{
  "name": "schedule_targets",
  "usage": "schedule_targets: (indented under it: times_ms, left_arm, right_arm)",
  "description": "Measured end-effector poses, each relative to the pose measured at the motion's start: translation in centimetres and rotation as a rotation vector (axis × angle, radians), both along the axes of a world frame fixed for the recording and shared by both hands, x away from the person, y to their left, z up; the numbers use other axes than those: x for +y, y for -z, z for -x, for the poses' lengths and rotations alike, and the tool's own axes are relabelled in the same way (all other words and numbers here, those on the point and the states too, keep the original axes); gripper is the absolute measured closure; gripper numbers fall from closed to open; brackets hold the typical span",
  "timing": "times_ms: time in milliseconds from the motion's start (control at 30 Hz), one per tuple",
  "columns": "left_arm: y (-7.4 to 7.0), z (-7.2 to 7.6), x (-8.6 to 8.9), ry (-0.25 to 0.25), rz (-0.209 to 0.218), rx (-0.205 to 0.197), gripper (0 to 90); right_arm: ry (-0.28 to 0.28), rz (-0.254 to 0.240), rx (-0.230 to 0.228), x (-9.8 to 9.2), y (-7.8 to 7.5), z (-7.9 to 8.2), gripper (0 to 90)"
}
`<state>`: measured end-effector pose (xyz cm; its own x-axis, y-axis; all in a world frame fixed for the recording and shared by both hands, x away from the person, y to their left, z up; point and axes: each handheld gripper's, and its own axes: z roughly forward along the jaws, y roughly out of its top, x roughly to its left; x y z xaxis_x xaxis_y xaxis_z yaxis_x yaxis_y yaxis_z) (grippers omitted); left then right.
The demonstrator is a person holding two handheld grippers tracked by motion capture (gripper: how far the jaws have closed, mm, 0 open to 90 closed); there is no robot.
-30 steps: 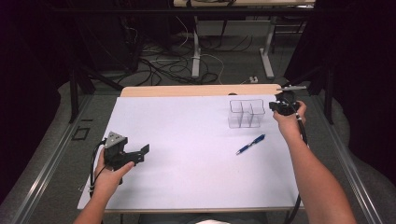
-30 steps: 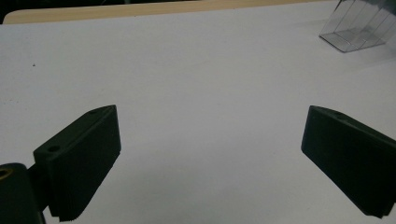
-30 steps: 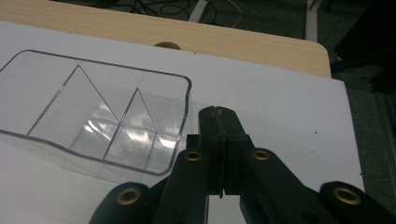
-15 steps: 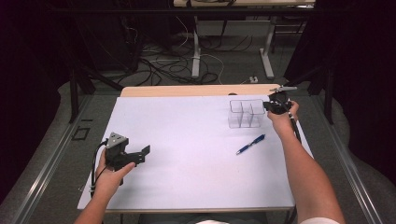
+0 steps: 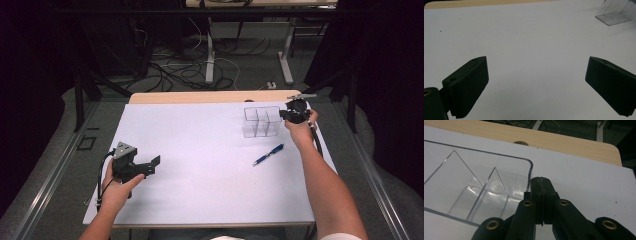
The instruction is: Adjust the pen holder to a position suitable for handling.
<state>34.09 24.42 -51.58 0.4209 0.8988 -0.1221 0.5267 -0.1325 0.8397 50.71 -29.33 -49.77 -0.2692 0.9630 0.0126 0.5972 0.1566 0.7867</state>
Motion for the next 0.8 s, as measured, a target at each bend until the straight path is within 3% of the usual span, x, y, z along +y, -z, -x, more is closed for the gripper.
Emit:
schedule_targets:
  times_ms: [400,800]
  left_arm:
    - [-0.1,0.0,0.0,-0.001,0.002,-0.003,4.7]
    - [-0.1,0.1,0.0,-0.002,0.003,-0.003,4.7]
  right_arm:
    - [-0.052,-0.006,-0.008,1.7,0.1,0.1,90.0]
    - [-0.08,-0.054,-0.019,4.3,0.5,0.4,90.0]
